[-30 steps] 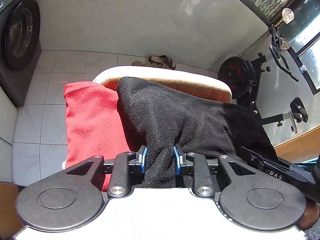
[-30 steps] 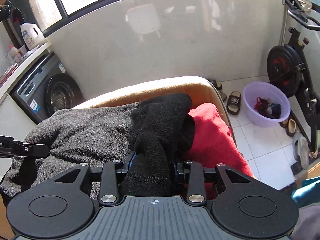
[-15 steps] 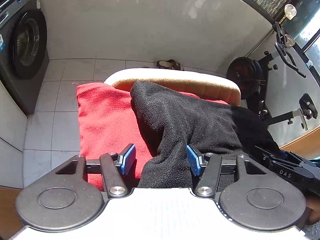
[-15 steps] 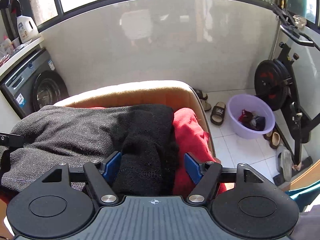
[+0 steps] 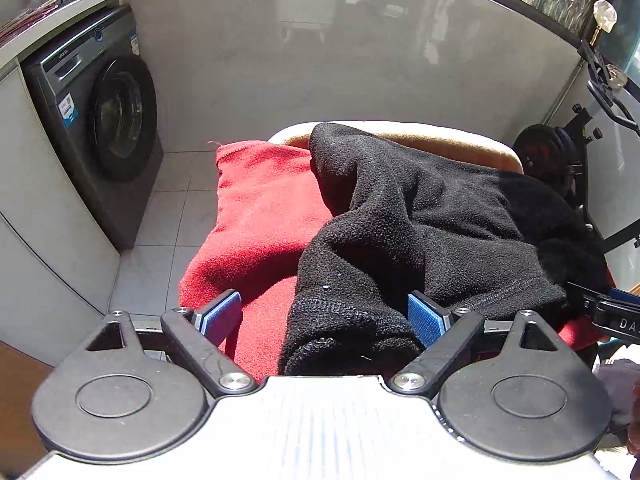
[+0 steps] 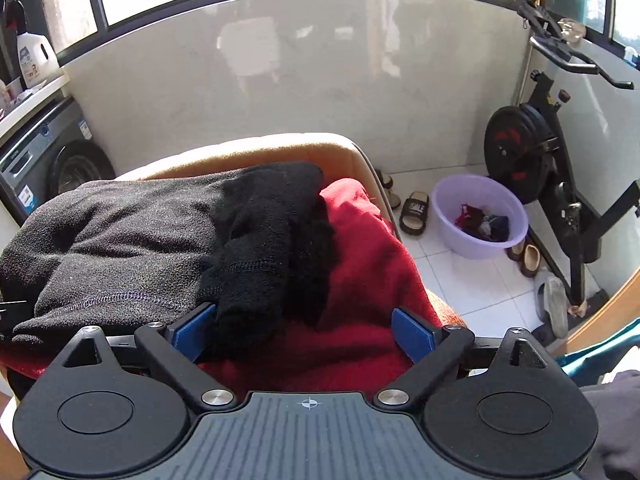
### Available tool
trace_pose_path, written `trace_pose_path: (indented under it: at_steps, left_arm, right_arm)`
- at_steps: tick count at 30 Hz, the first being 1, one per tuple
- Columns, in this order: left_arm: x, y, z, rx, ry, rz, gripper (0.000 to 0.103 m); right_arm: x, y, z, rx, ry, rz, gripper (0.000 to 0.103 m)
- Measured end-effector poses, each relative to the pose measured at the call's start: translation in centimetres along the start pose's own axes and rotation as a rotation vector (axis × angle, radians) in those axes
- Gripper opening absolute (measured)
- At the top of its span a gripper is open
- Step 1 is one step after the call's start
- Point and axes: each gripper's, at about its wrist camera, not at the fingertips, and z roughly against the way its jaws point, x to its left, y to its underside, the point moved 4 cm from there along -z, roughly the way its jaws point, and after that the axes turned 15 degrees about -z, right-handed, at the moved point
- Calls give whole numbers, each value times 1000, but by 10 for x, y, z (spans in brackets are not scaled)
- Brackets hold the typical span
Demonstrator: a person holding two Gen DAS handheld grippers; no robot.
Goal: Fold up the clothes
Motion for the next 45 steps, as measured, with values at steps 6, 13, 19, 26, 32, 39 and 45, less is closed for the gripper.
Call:
trace_pose_path:
  at_steps: [6,13,19,26,32,39,45]
  left_arm:
    - [-2,5,12,-16,-41,8,100]
    - [-37,18,51,-59,-100,-19,99]
    - [-74,41,89,-69,-167,-36,100]
    - [-126,93,137,-77,-225,-12,100]
    - [-170,145,183,-91,-216,69,100]
    - [-207,203,233,-78,-286,125,101]
    - [-227,244,262,-61,-300,150,102]
  right_arm:
    - [-6,2,2,12,-16,-3,99]
    - [-9,17,39,44,-46,64,102]
    - [-28,20,86,21,-96,70,102]
    - [-62,44,147,1,-128,151,102]
    - [-94,80,209,13,-196,213,102]
    - [-125,120,270,-13,-217,278,102]
    - [-143,154,310,-1,-231,292,102]
